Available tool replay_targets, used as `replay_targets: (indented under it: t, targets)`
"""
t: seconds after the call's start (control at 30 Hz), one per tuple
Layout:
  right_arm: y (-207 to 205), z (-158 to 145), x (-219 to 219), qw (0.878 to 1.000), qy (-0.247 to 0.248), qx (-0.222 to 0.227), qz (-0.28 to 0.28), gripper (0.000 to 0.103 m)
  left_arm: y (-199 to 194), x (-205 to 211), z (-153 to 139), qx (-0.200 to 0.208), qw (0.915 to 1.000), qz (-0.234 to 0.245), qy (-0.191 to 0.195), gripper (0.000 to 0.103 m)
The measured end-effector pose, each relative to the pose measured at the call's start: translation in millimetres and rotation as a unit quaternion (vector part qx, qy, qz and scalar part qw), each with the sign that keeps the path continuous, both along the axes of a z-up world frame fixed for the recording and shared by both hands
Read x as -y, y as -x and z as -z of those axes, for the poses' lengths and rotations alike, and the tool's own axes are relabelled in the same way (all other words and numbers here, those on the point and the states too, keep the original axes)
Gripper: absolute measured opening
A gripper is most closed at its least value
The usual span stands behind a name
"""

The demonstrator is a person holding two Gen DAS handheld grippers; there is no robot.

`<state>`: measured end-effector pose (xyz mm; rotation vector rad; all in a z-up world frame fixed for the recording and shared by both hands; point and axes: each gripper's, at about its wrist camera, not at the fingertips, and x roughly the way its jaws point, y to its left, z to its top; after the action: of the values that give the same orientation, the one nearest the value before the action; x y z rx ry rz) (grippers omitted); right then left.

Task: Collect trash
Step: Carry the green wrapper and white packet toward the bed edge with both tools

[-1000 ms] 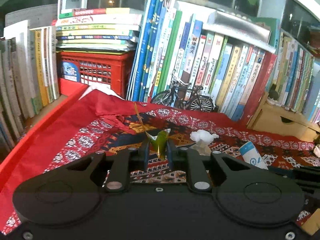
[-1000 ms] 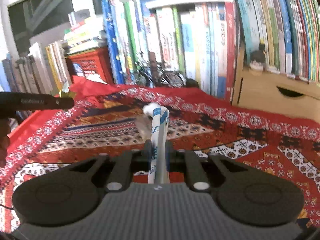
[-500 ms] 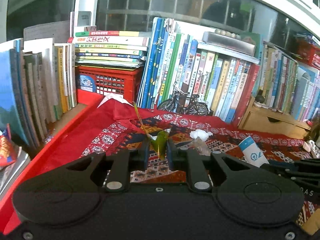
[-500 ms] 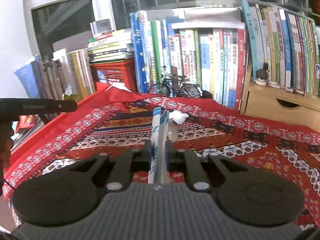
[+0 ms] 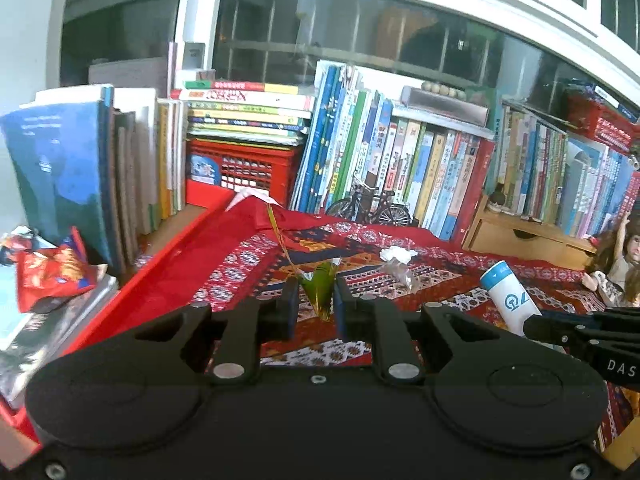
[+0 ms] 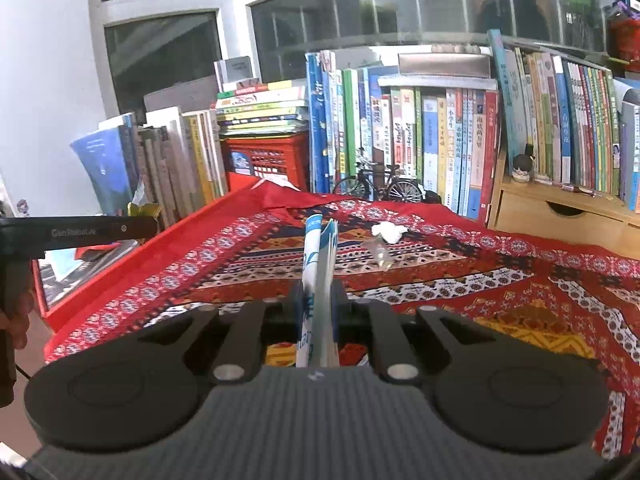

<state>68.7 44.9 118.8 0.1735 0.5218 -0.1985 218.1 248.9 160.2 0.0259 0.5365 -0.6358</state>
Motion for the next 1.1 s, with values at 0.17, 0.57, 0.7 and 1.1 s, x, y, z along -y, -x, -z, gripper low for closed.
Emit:
replay_targets:
  t: [0.17, 0.57, 0.7, 1.1]
  targets:
    - [17.6, -9.3, -27.8, 1.0, 0.003, 0.01, -0.002, 0.016, 23.9, -34.0, -9.4, 0.011, 0.9999, -0.001, 0.002, 0.017]
    - [66.1, -21.6, -95.4, 0.999, 0.02, 0.021, -0.013, 0.016, 76.7, -107.5, -3.3, 0.01, 0.9999, -0.003, 0.011, 0.017]
    - [81.2, -18.9, -112.3, 1.0, 0.013, 0.021, -0.011, 0.016, 91.9, -129.2, 1.2, 0.006, 0.9999, -0.006, 0.013, 0.017]
    - [105.1, -9.3, -152.9, 1.0, 0.003, 0.007, -0.015, 0.017, 122.4, -176.0, 26.8, -0.022, 0.9997, -0.012, 0.004, 0.018]
